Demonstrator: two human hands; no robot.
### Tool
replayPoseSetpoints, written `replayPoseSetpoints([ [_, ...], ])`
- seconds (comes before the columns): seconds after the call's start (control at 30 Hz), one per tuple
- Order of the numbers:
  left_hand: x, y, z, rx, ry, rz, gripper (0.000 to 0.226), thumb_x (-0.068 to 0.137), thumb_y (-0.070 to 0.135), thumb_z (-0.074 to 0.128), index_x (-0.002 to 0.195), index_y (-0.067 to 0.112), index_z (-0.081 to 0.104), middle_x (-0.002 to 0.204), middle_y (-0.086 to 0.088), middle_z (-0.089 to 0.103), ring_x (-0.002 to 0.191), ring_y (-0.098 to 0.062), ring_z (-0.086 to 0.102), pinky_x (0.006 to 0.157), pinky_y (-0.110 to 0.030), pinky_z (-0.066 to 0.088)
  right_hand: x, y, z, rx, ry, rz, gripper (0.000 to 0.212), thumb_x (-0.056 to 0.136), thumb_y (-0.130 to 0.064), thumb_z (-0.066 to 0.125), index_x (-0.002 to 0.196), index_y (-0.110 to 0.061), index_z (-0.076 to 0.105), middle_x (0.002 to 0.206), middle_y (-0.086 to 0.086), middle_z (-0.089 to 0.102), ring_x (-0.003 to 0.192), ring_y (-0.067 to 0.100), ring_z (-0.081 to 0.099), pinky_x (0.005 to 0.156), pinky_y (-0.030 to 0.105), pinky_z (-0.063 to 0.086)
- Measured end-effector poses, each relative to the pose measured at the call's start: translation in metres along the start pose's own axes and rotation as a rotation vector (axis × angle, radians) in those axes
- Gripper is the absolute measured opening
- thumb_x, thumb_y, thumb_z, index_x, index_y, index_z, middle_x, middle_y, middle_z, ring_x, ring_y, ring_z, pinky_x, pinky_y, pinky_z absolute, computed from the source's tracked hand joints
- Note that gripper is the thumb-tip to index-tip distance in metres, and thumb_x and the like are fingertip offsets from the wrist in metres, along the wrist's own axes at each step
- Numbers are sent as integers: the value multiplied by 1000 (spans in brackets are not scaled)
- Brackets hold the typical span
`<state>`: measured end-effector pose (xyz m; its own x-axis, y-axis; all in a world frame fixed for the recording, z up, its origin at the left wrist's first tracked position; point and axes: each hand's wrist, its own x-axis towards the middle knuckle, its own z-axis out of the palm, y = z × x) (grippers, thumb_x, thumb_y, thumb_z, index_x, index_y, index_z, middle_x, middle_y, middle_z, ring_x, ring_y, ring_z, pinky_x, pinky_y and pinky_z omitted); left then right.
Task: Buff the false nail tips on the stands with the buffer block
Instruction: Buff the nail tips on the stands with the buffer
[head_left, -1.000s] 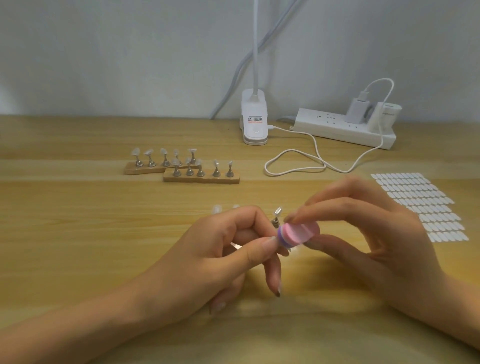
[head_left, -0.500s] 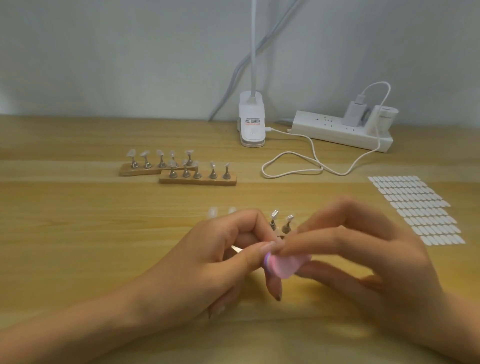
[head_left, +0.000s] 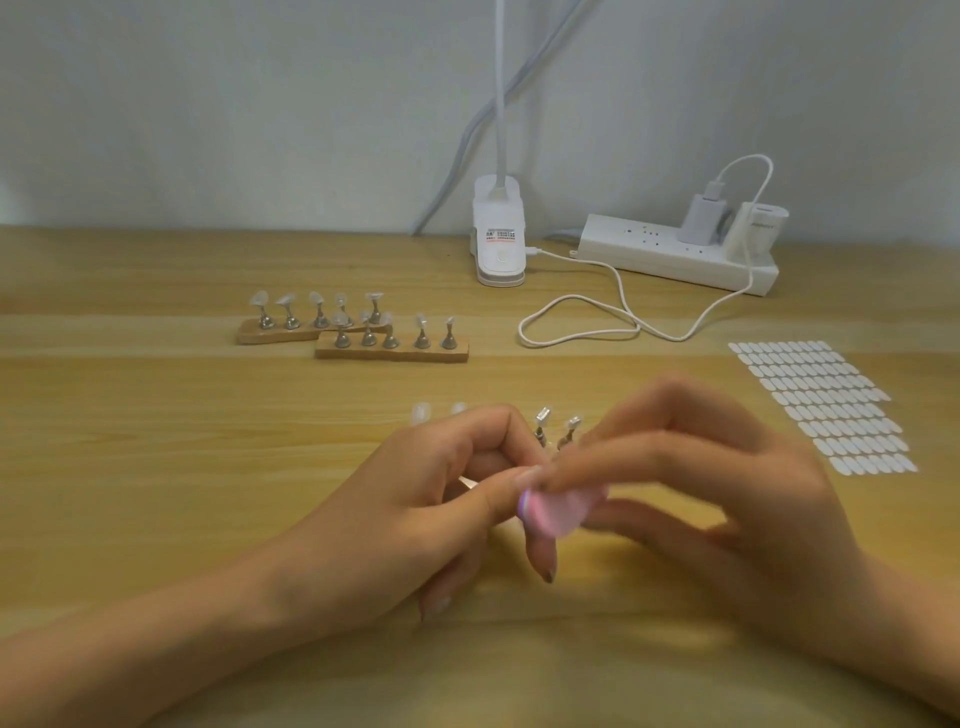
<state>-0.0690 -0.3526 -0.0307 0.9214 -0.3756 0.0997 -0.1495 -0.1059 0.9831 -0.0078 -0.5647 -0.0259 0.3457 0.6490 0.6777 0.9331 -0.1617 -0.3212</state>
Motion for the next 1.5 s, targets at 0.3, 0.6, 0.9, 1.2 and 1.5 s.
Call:
replayPoseSetpoints([
  [0.3, 0, -2, -1, 10, 5, 12, 13, 95, 30, 52, 84, 26, 57, 78, -5, 73, 31, -9, 40, 37, -17, 31, 2, 3, -3, -16, 18, 47, 19, 90, -21, 64, 109, -26, 63, 94, 2, 61, 90, 7, 59, 83, 15, 46],
  [0.6, 0, -2, 0, 17, 0, 21, 14, 98, 32, 54, 86, 24, 57, 80, -4, 74, 31, -8, 40, 38, -15, 32, 2, 4, -3, -16, 3, 39, 20, 89, -21, 67, 108, -25, 64, 94, 1, 61, 90, 5, 58, 84, 12, 44],
  [0.9, 1, -2, 0, 21, 30, 11, 14, 95, 29, 51, 85, 21, 56, 76, -4, 74, 30, -10, 40, 37, -15, 31, 2, 0, -1, 4, -11, 7, 19, 91, -23, 66, 109, -26, 66, 92, 3, 62, 89, 7, 60, 82, 14, 46],
  [1.2, 1, -4, 0, 9, 21, 26, 13, 96, 29, 51, 85, 25, 57, 78, -4, 73, 31, -10, 40, 37, -16, 31, 2, -1, -2, -30, 26, 40, 18, 90, -24, 64, 108, -27, 64, 94, -1, 60, 89, 2, 57, 83, 10, 43],
  [1.5, -1, -4, 1, 24, 10, 46, 14, 96, 35, 55, 86, 26, 56, 79, -2, 74, 32, -9, 41, 39, -15, 32, 3, -3, -1, -9, 17, 26, 18, 90, -23, 65, 108, -27, 66, 92, 1, 62, 89, 6, 60, 83, 14, 46],
])
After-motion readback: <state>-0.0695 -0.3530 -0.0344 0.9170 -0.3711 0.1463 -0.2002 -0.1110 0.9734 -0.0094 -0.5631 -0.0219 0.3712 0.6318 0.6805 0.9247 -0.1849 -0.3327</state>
